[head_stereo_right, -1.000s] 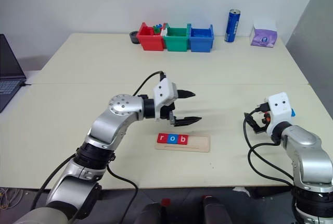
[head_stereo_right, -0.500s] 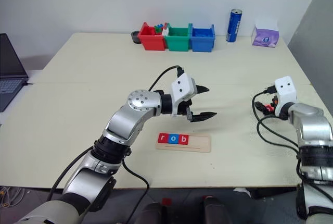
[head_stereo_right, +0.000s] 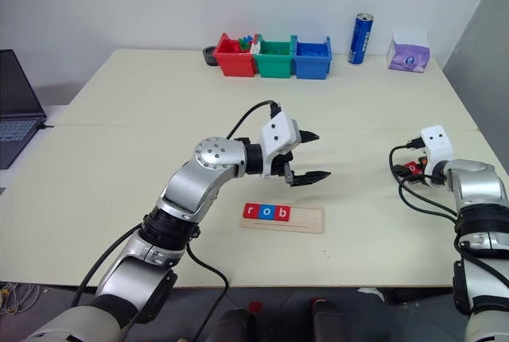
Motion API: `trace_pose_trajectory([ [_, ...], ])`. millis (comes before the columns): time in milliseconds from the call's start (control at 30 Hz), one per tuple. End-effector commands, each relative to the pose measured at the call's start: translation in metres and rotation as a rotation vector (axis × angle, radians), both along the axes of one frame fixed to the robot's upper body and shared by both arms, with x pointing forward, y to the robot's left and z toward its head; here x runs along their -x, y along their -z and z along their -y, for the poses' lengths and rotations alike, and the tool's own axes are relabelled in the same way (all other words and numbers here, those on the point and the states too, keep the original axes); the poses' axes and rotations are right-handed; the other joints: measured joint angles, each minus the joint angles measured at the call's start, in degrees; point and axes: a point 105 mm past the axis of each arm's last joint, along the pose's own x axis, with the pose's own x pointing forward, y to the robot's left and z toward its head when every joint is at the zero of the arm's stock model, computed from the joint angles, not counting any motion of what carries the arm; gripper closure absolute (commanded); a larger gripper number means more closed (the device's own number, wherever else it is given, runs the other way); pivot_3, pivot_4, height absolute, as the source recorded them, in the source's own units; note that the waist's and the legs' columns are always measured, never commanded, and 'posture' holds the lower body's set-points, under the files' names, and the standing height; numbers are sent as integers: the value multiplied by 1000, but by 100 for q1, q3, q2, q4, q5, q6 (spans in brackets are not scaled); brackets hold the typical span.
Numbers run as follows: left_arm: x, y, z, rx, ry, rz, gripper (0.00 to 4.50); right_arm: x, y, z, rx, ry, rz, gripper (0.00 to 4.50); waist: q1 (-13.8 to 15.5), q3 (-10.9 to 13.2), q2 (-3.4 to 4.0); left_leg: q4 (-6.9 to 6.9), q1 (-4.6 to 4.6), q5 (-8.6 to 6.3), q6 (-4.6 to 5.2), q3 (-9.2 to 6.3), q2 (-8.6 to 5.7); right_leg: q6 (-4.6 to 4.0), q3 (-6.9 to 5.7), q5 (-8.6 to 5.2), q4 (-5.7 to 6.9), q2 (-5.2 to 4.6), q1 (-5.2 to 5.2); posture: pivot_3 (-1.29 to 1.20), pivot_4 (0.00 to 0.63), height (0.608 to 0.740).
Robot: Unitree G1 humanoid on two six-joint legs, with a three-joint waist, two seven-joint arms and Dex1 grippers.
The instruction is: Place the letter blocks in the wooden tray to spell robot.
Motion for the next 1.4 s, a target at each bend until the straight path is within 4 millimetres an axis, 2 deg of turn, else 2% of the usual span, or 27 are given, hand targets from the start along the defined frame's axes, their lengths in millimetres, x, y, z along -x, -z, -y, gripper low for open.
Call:
trace_pose_trajectory([
  [33,8,-10,4,13,42,44,0,9,4,3,-29,14,-24,40,0,0,0,0,0,0,0,0,0,0,0,0,0,0,0,0,150,740],
  [133,8,-8,5,4,53,45,0,13,8,1,-52,24,-34,628,1,0,0,2,2,0,0,-2,0,0,-3,0,2,0,3,0,150,740],
  [333,8,-6,5,-2,59,46,0,16,14,-2,-59,33,-41,2805,6,0,0,5,4,0,1,-3,-1,0,-4,0,3,0,8,0,150,740],
  [367,8,-5,5,-5,60,45,0,17,15,-2,-57,36,-41,3055,6,0,0,6,4,0,1,-3,-1,0,-4,0,3,0,8,0,150,740],
  [500,8,0,-3,-29,60,37,0,21,14,-4,-46,46,-17,3053,17,-1,1,5,5,0,1,-5,-1,1,-6,0,3,0,8,0,150,740],
  [633,11,6,-16,-49,68,24,0,36,-3,-13,8,39,99,3053,54,-1,2,3,2,-1,1,-9,1,2,-9,-1,2,0,8,0,150,740],
  [767,22,10,-25,-35,123,22,0,69,-14,-42,-5,65,229,3053,78,-3,7,-3,-1,2,-5,-11,4,3,-9,-2,-1,3,5,0,150,740],
  [933,34,10,-29,12,184,-13,0,110,0,-90,-165,150,217,3053,55,-5,12,2,5,4,-8,-13,4,4,-7,-2,13,2,4,0,150,740],
  [1033,38,13,-28,-1,211,-14,0,128,7,-111,-164,218,218,3053,45,-8,18,1,7,5,-10,-15,4,7,-10,-4,15,5,4,0,150,740],
  [1167,38,16,-26,-27,226,-3,0,135,17,-124,-217,288,197,3053,-2,-8,18,2,8,5,-9,-10,1,33,-4,-18,12,5,5,0,150,740],
  [1400,39,17,-25,-38,238,10,0,130,28,-139,-273,349,179,3053,-12,-8,18,-1,6,4,-8,-15,3,32,-7,-19,8,10,4,0,150,740],
])
